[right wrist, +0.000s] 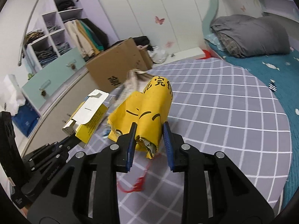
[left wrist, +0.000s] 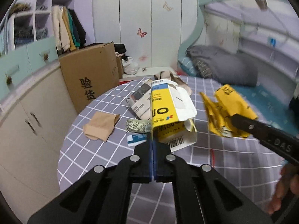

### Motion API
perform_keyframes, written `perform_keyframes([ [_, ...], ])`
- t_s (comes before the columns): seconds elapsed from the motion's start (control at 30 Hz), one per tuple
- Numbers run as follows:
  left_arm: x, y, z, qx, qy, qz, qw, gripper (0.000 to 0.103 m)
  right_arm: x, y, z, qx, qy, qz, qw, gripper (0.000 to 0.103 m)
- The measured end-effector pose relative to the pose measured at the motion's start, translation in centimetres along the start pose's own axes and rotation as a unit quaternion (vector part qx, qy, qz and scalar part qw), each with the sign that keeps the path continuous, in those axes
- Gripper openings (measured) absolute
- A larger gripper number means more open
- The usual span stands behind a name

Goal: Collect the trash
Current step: 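Carry carton and yellow bag to the wastebasket and open both tools over it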

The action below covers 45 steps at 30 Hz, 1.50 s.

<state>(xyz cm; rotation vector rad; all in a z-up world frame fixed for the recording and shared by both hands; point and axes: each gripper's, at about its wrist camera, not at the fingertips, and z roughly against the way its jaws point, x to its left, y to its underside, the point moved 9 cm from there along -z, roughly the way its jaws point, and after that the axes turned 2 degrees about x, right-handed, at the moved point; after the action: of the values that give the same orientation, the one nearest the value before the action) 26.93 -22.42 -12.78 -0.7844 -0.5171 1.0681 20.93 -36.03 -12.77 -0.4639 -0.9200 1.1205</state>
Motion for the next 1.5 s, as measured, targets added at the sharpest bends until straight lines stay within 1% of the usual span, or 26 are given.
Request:
perform_keyframes([
  [0.13, 2.5, 0.5, 2.7, -0.017, 0.041, 0.041, 0.9982, 0.001, 3.2, 0.2, 0.6, 0.000, -0.015, 0.020, 1.000, 0.027],
  [0.27, 5.6, 1.4, 4.8, -0.028, 0.050, 0.070, 0.9959, 0.001, 7.8, 0.7, 0.7, 0.004, -0.037, 0.050, 0.998, 0.028],
  [0.43, 11.4, 3.5, 7.2, -0.038, 0.028, 0.110, 0.9928, 0.001, 14.1, 2.5, -0.5, 0.025, -0.072, 0.089, 0.993, 0.028],
  [0.5, 13.8, 4.4, 7.7, -0.038, 0.018, 0.125, 0.9913, 0.001, 17.4, 3.7, -1.5, 0.038, -0.087, 0.109, 0.989, 0.028],
  [0.6, 18.6, 6.7, 8.6, -0.032, -0.008, 0.158, 0.9869, 0.001, 21.4, 5.7, -2.8, 0.057, -0.108, 0.135, 0.983, 0.028],
  [0.63, 19.6, 7.3, 8.8, -0.029, -0.015, 0.166, 0.9857, 0.001, 22.7, 6.4, -3.3, 0.064, -0.116, 0.144, 0.981, 0.028],
  [0.7, 23.3, 9.4, 9.1, -0.020, -0.036, 0.191, 0.9806, 0.001, 25.7, 8.2, -4.7, 0.079, -0.131, 0.162, 0.975, 0.028],
  [0.8, 27.2, 11.9, 9.4, -0.008, -0.062, 0.217, 0.9742, 0.001, 29.9, 10.9, -7.0, 0.103, -0.152, 0.183, 0.966, 0.028],
  [0.9, 31.6, 15.0, 9.9, 0.005, -0.086, 0.247, 0.9652, 0.001, 33.5, 14.0, -9.3, 0.132, -0.167, 0.204, 0.956, 0.028],
  [1.03, 36.9, 19.6, 10.1, 0.024, -0.113, 0.296, 0.9481, 0.001, 37.4, 18.2, -12.5, 0.167, -0.181, 0.231, 0.941, 0.028],
  [1.17, 40.8, 23.1, 9.8, 0.045, -0.146, 0.320, 0.9350, 0.001, 40.6, 21.7, -15.5, 0.193, -0.190, 0.257, 0.928, 0.029],
  [1.2, 41.6, 23.8, 9.8, 0.049, -0.155, 0.323, 0.9322, 0.001, 41.3, 22.5, -16.2, 0.199, -0.194, 0.261, 0.924, 0.032],
  [1.23, 42.6, 24.8, 9.7, 0.055, -0.165, 0.329, 0.9280, 0.001, 42.0, 23.4, -17.0, 0.206, -0.198, 0.263, 0.921, 0.046],
  [1.27, 43.4, 25.4, 9.7, 0.060, -0.170, 0.335, 0.9248, 0.001, 42.6, 24.2, -17.9, 0.212, -0.203, 0.263, 0.919, 0.056],
  [1.3, 44.1, 26.1, 9.6, 0.064, -0.176, 0.340, 0.9216, 0.001, 43.1, 25.1, -19.0, 0.218, -0.200, 0.265, 0.918, 0.056],
  [1.37, 45.9, 27.8, 9.5, 0.077, -0.195, 0.349, 0.9133, 0.001, 43.3, 26.5, -20.6, 0.233, -0.186, 0.269, 0.916, 0.060],
  [1.43, 47.0, 29.1, 9.2, 0.088, -0.198, 0.360, 0.9076, 0.001, 43.1, 27.8, -21.8, 0.252, -0.173, 0.264, 0.915, 0.060],
  [1.5, 47.7, 30.0, 8.9, 0.095, -0.197, 0.367, 0.9041, 0.001, 42.9, 28.5, -22.1, 0.259, -0.173, 0.265, 0.913, 0.061],
])
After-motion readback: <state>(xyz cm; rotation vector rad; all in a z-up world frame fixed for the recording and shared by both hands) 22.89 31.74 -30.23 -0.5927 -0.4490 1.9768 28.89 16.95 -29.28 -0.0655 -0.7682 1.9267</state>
